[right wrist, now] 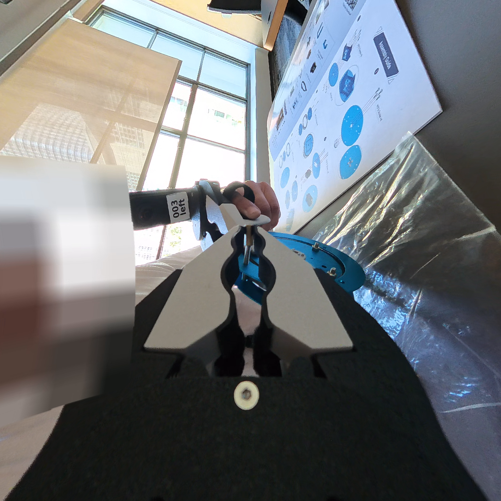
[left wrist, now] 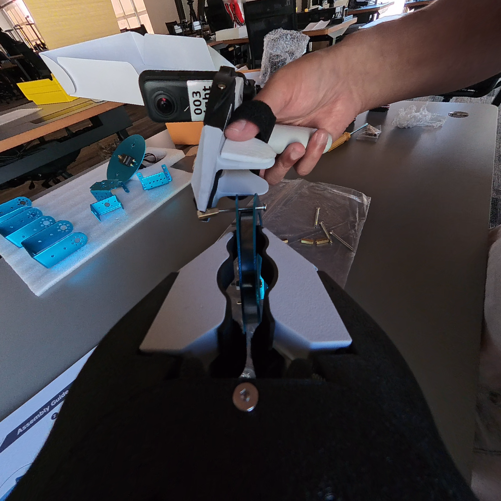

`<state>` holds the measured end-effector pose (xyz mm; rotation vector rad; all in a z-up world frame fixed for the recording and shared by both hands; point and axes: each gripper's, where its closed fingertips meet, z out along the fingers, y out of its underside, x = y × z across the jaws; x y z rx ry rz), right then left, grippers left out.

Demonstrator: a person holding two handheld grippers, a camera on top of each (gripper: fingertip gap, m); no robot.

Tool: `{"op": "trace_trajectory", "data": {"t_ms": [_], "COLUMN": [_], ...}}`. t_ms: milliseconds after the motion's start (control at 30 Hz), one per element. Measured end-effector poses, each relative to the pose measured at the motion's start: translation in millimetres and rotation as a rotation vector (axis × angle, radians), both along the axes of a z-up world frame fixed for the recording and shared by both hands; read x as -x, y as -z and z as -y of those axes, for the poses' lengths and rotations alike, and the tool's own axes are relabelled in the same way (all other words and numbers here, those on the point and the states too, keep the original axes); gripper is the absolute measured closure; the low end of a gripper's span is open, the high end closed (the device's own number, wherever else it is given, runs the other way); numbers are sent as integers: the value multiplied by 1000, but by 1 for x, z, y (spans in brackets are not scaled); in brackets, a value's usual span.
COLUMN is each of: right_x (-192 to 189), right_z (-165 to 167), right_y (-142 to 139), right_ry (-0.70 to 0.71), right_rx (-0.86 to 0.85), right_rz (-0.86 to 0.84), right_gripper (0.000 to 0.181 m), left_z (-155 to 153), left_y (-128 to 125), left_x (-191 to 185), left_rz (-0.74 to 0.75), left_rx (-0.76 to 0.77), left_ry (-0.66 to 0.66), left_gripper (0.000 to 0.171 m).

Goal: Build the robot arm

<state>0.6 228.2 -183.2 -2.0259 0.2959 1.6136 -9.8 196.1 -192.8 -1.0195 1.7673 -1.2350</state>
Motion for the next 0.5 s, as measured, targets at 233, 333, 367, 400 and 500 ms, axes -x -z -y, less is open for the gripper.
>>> {"op": "trace_trajectory", "data": {"t_ms": [233,333,367,400,500], "right_x": [-1,-2,-3,-4,-6], "right_z": [2,2,2,2,4], "right_y": [1,1,1,1,1], "right_ry": [6,13,13,16,10], "right_rx": [3,5,6,5,2], "right_rz": [-9,-13,-11,-6,23], "right_gripper": [177,177,177,177,177], "left_z": [-1,-1,-1,-1,-1], "left_y": [1,1,1,1,1], "left_x": [-1,-1,-1,-1,-1], "left_rz": [-1,-1,-1,-1,-3], "left_rx": [4,4,3,1,-2], "left_ry": [-4,-6,-6,-7,-9], "left_gripper": [160,160,160,160,160]}}
